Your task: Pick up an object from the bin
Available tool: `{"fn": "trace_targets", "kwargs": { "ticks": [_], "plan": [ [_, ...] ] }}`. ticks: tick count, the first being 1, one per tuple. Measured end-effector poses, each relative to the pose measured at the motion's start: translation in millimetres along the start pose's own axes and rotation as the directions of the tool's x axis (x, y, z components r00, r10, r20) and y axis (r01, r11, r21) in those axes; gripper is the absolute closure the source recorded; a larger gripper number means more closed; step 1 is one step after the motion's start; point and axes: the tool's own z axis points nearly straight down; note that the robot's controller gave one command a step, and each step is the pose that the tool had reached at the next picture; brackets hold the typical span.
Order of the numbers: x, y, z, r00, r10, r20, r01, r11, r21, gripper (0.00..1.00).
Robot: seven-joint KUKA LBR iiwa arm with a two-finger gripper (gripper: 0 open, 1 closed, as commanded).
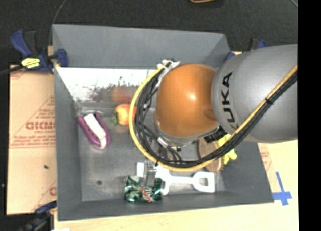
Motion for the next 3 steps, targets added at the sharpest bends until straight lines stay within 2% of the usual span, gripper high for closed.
{"fn": "trace_targets", "kwargs": {
  "ticks": [1,2,3],
  "plan": [
    [-1.8,-1,-4,1.000,0.005,0.008,-0.005,1.000,-0.001,0.00],
    [-19.1,-70,132,0.997,0.073,0.003,-0.073,0.997,-0.005,0.00],
    [-1.5,-54,136,0.968,-0.251,0.026,0.251,0.968,0.002,0.00]
  ]
}}
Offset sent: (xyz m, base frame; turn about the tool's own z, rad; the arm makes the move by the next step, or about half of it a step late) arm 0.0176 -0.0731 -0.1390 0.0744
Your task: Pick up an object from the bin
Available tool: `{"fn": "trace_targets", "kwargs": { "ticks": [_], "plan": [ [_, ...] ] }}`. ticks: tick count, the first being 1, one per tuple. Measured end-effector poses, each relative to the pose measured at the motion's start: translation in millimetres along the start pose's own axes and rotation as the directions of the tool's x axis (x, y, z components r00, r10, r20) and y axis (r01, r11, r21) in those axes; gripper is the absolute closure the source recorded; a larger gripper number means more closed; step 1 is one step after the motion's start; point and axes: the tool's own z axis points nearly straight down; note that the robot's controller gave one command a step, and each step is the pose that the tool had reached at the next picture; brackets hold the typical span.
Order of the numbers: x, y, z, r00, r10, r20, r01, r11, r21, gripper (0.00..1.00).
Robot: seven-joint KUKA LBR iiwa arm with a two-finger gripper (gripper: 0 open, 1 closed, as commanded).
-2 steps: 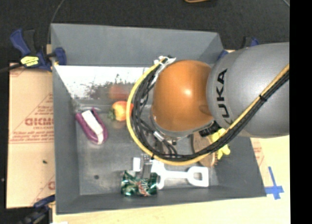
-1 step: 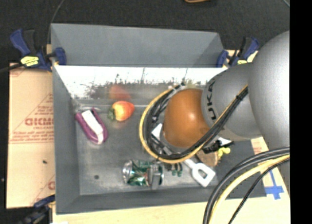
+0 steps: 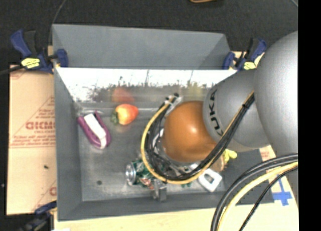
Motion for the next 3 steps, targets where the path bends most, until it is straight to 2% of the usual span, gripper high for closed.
{"fn": "trace_targets", "kwargs": {
  "ticks": [1,2,3],
  "plan": [
    [-8.3,-24,10,0.951,0.309,-0.026,-0.310,0.951,0.001,0.00],
    [-2.3,-2,0,1.000,0.019,0.005,-0.019,1.000,-0.001,0.00],
    [-8.4,-23,9,0.955,0.295,-0.025,-0.295,0.955,0.000,1.00]
  ]
}}
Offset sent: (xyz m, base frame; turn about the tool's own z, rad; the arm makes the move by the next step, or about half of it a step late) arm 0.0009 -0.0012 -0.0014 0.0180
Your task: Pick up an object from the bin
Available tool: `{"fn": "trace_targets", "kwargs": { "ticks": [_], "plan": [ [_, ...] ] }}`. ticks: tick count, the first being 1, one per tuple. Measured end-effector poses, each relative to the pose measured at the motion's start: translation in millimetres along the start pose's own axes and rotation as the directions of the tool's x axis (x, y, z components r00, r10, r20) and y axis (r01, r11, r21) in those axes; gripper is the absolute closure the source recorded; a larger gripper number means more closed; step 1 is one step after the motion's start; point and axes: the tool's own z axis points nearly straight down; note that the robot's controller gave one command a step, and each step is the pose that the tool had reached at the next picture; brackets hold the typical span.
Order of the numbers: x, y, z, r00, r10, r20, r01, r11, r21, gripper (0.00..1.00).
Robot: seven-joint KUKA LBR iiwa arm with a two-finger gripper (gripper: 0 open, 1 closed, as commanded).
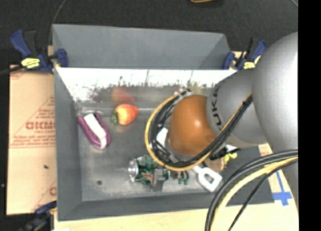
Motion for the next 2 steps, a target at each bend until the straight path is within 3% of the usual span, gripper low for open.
{"fn": "trace_targets", "kwargs": {
  "ticks": [2],
  "plan": [
    [0.9,-0.1,-8.5,1.000,0.002,-0.001,-0.002,1.000,0.000,1.00]
  ]
}}
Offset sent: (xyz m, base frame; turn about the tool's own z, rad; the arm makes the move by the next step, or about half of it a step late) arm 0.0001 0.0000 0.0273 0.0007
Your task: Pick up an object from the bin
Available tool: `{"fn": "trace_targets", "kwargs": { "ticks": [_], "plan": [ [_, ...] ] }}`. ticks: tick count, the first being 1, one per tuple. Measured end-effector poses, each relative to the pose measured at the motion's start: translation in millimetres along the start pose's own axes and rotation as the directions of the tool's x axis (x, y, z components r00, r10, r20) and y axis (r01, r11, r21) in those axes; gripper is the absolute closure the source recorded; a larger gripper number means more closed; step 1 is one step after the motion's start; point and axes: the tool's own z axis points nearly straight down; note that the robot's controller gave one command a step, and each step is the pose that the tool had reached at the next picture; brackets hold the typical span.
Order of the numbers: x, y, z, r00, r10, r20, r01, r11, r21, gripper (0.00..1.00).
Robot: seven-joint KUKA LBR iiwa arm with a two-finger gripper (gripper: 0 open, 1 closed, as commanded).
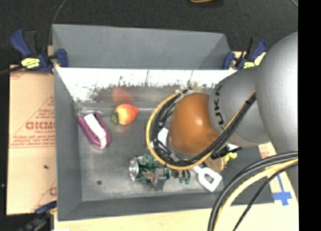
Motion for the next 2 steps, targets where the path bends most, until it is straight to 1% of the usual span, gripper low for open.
{"fn": "trace_targets", "kwargs": {
  "ticks": [1,2],
  "plan": [
    [1.9,0,-43,1.000,0.002,-0.006,-0.002,1.000,0.001,1.00],
    [-0.3,0,-78,1.000,0.002,0.002,-0.002,1.000,0.000,1.00]
  ]
}}
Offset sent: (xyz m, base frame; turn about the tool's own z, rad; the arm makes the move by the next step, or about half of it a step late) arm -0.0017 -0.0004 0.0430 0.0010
